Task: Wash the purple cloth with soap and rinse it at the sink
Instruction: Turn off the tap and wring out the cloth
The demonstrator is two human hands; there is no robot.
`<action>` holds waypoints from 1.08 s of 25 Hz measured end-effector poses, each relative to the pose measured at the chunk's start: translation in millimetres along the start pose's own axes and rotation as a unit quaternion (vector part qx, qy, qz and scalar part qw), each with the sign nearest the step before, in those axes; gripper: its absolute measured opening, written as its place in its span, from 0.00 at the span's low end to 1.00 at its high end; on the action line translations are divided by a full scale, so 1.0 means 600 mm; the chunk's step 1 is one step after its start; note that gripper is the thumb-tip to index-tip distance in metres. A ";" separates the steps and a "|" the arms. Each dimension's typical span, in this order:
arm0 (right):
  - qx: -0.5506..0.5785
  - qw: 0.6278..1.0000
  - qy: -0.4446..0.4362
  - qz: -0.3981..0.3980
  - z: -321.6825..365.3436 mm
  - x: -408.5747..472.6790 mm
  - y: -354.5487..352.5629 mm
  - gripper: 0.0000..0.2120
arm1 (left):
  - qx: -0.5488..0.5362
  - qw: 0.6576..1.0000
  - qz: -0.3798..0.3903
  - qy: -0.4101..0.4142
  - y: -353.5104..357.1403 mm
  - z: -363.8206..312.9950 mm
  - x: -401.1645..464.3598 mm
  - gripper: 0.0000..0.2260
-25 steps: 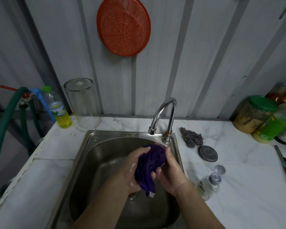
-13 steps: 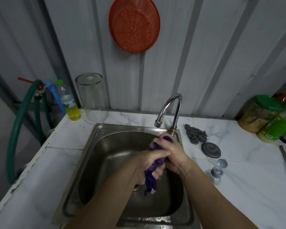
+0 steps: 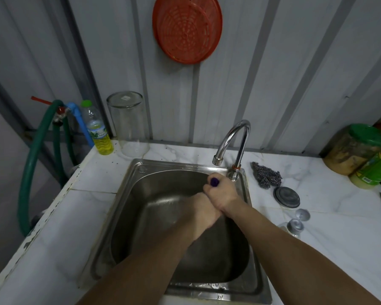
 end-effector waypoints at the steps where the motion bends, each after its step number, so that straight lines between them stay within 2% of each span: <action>1: 0.031 0.999 0.005 0.003 -0.004 0.000 0.000 0.14 | 0.002 1.000 0.005 0.000 -0.003 0.003 -0.001 0.10; 3: 0.209 0.976 0.043 0.044 -0.018 -0.001 0.003 0.08 | -0.068 0.996 0.039 -0.033 -0.011 0.019 0.005 0.09; 4: 0.334 0.936 0.069 0.094 -0.024 -0.005 0.009 0.03 | -0.144 0.984 0.090 -0.060 -0.007 0.026 0.004 0.09; 6: 0.512 0.839 0.094 0.159 -0.039 -0.014 0.013 0.12 | -0.307 0.913 0.242 -0.115 0.015 0.029 -0.014 0.09; 7: 0.548 0.813 0.090 0.175 -0.043 -0.019 0.016 0.16 | -0.360 0.870 0.308 -0.138 0.021 0.022 -0.031 0.09; 9: 0.574 0.790 0.089 0.197 -0.049 -0.027 0.029 0.23 | -0.393 0.810 0.404 -0.159 0.031 0.010 -0.060 0.10; 11: 0.575 0.782 0.070 0.229 -0.040 -0.033 0.039 0.31 | -0.403 0.777 0.457 -0.158 0.042 0.004 -0.074 0.14; 13: 0.574 0.783 0.048 0.234 -0.027 -0.031 0.029 0.29 | -0.412 0.763 0.470 -0.165 0.049 0.004 -0.081 0.16; 15: 0.558 0.803 0.030 0.205 -0.018 -0.026 0.007 0.18 | -0.400 0.772 0.461 -0.179 0.054 0.010 -0.080 0.16; 17: 0.515 0.838 0.031 0.179 -0.012 -0.025 -0.003 0.09 | -0.363 0.802 0.435 -0.190 0.057 0.016 -0.076 0.14; 20: 0.396 0.911 0.035 0.112 -0.015 -0.016 -0.010 0.08 | -0.251 0.891 0.334 -0.175 0.054 0.019 -0.055 0.14; 23: 0.272 0.962 -0.002 0.018 -0.017 -0.006 -0.019 0.11 | -0.108 0.976 0.161 -0.103 0.030 0.014 -0.020 0.09; 25: 0.203 0.979 -0.028 -0.017 -0.013 -0.002 -0.020 0.13 | -0.030 0.995 0.082 -0.051 0.013 0.003 -0.014 0.09; 27: 0.129 0.990 -0.043 -0.040 -0.003 -0.003 -0.023 0.13 | 0.021 0.997 0.065 -0.027 0.013 -0.007 -0.014 0.06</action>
Point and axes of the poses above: each hand's wrist, its own x-axis towards the middle knuckle, its own y-axis out of the palm, z = x × y, the point moved 8 cm from there along x, towards the middle knuckle, and after that the axes turned 2 degrees about -y, right-handed, at the moved point
